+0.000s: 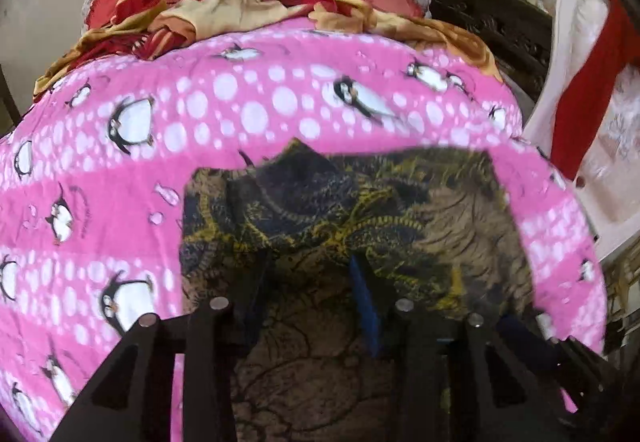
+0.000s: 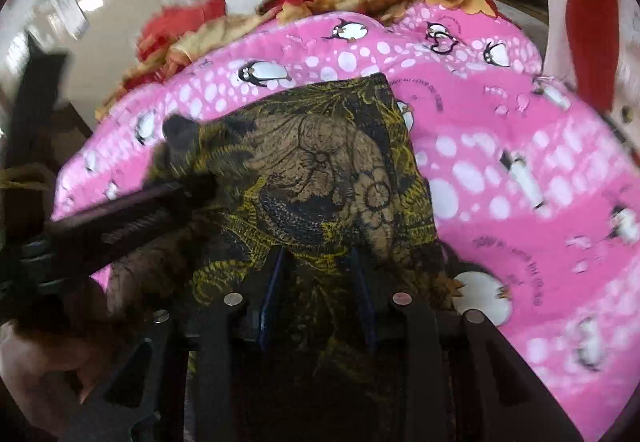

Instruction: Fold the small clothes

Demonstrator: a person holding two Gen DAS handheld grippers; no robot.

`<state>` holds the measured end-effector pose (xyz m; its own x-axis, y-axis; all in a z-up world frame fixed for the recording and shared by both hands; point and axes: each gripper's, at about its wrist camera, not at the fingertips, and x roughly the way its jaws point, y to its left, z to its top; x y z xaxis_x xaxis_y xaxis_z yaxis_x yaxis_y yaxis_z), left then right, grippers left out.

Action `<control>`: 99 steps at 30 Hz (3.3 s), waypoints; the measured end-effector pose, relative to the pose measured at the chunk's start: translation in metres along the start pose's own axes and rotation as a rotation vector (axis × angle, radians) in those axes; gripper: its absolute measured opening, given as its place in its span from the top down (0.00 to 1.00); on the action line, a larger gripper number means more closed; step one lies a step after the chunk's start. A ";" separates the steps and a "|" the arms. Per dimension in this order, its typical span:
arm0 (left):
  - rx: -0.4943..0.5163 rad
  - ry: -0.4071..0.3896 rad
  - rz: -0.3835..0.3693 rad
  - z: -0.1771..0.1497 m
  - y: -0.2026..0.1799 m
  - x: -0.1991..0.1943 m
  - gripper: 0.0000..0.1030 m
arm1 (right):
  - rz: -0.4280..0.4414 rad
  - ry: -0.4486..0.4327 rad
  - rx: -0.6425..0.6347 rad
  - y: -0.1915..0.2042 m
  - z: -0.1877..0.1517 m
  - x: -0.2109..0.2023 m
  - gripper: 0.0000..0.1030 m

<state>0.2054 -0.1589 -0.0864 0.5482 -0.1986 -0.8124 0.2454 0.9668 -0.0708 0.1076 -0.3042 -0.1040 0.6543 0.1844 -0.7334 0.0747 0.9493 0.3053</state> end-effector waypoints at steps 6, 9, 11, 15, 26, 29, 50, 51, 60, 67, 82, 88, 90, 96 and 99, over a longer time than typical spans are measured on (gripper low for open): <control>0.023 -0.035 -0.007 -0.006 -0.006 0.002 0.44 | 0.012 -0.101 -0.042 -0.001 -0.015 -0.005 0.65; 0.024 -0.004 -0.039 0.004 -0.007 -0.001 0.44 | 0.033 -0.103 -0.033 -0.005 -0.015 -0.006 0.65; 0.018 -0.029 -0.112 0.017 0.006 -0.025 0.44 | 0.039 -0.110 -0.034 -0.005 -0.016 -0.008 0.65; 0.008 -0.134 -0.135 0.018 0.046 -0.084 0.26 | 0.039 -0.105 -0.032 -0.004 -0.016 -0.009 0.64; -0.115 0.083 -0.435 -0.082 0.069 -0.047 0.17 | 0.134 -0.094 -0.023 -0.050 -0.005 -0.082 0.25; -0.107 0.063 -0.493 -0.083 0.060 -0.046 0.12 | 0.211 -0.034 0.037 -0.077 -0.009 -0.071 0.25; -0.101 0.108 -0.528 -0.068 0.051 -0.035 0.10 | 0.623 0.153 0.212 -0.096 0.011 0.023 0.45; -0.111 0.109 -0.529 -0.067 0.052 -0.035 0.10 | 0.620 0.147 0.209 -0.094 0.013 0.023 0.44; -0.117 0.098 -0.544 -0.074 0.062 -0.039 0.21 | 0.711 0.181 0.161 -0.088 0.010 0.023 0.45; -0.130 0.090 -0.507 -0.070 0.063 -0.039 0.31 | 0.542 0.109 0.153 -0.074 0.019 0.031 0.55; -0.190 0.084 -0.460 -0.072 0.070 -0.038 0.52 | 0.539 0.084 0.097 -0.065 0.019 0.029 0.73; -0.114 0.048 -0.404 -0.067 0.059 -0.061 0.75 | 0.488 0.063 0.095 -0.055 0.022 0.016 0.80; -0.110 0.046 -0.418 -0.063 0.062 -0.067 0.76 | 0.483 0.069 0.108 -0.052 0.024 0.011 0.80; -0.092 0.041 -0.411 -0.057 0.083 -0.081 0.76 | 0.446 0.161 0.215 -0.034 0.024 0.020 0.80; -0.100 0.039 -0.400 -0.057 0.097 -0.084 0.76 | 0.416 0.195 0.229 -0.017 0.026 0.026 0.80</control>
<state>0.1377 -0.0391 -0.0582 0.3944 -0.5575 -0.7305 0.3530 0.8258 -0.4397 0.1426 -0.3220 -0.1121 0.5128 0.5993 -0.6147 0.0154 0.7095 0.7046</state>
